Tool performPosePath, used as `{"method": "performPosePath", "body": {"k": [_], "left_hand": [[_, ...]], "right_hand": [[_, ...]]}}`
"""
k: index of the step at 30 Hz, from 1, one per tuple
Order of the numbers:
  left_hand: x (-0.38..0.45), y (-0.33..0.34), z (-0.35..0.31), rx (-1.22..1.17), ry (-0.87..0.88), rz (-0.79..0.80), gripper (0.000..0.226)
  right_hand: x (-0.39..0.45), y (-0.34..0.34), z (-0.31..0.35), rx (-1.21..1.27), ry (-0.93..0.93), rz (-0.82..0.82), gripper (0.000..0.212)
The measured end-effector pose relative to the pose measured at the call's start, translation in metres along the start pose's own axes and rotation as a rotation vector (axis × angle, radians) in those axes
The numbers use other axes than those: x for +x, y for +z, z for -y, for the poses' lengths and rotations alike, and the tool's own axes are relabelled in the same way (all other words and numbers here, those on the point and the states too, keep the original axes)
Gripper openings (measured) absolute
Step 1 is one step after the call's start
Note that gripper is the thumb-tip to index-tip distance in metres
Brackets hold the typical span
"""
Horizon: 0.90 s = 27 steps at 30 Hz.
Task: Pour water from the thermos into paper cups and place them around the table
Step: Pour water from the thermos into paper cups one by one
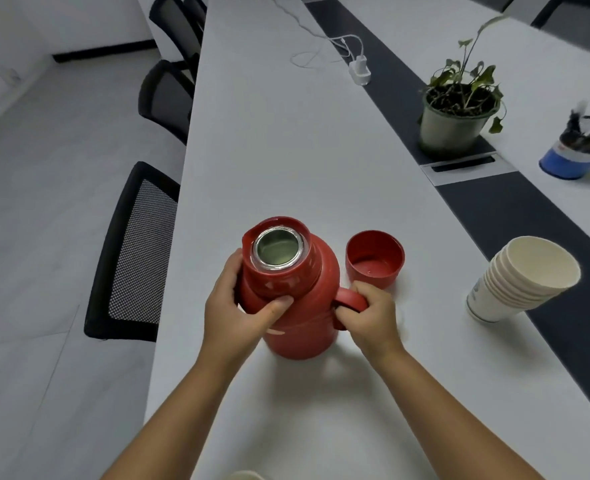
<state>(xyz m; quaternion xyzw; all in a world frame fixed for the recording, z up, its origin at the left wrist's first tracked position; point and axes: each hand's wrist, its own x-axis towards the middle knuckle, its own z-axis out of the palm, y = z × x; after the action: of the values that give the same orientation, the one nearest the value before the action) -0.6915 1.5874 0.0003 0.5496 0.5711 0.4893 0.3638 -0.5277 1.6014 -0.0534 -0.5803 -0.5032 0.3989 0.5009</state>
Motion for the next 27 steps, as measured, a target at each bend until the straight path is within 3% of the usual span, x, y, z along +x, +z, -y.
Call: {"method": "performPosePath", "body": {"k": [6,12,16,18,21,24,27], "left_hand": [[0.010,-0.003,0.014,0.019,0.028,0.012,0.068],[-0.005,0.006,0.014,0.129,0.021,-0.045,0.082],[-0.048,0.025,0.001,0.187,-0.033,-0.165,0.075],[-0.073,0.039,-0.002,0.211,0.011,-0.165,0.069],[-0.097,0.068,0.000,0.232,0.135,-0.080,0.037],[-0.100,0.109,-0.009,0.162,0.122,0.041,0.033],[-0.094,0.157,-0.027,0.116,0.096,0.117,0.043]], "right_hand": [[0.006,0.013,-0.012,0.018,-0.017,-0.001,0.017],[0.003,0.000,-0.001,-0.081,0.003,0.179,0.013],[-0.018,-0.029,0.010,-0.052,-0.011,0.239,0.031],[-0.028,-0.056,0.011,0.008,0.004,0.191,0.041],[-0.036,-0.105,0.010,-0.019,-0.024,0.048,0.045],[-0.031,-0.158,0.013,-0.136,-0.033,-0.122,0.033],[-0.017,-0.207,0.012,-0.399,-0.103,-0.209,0.038]]}}
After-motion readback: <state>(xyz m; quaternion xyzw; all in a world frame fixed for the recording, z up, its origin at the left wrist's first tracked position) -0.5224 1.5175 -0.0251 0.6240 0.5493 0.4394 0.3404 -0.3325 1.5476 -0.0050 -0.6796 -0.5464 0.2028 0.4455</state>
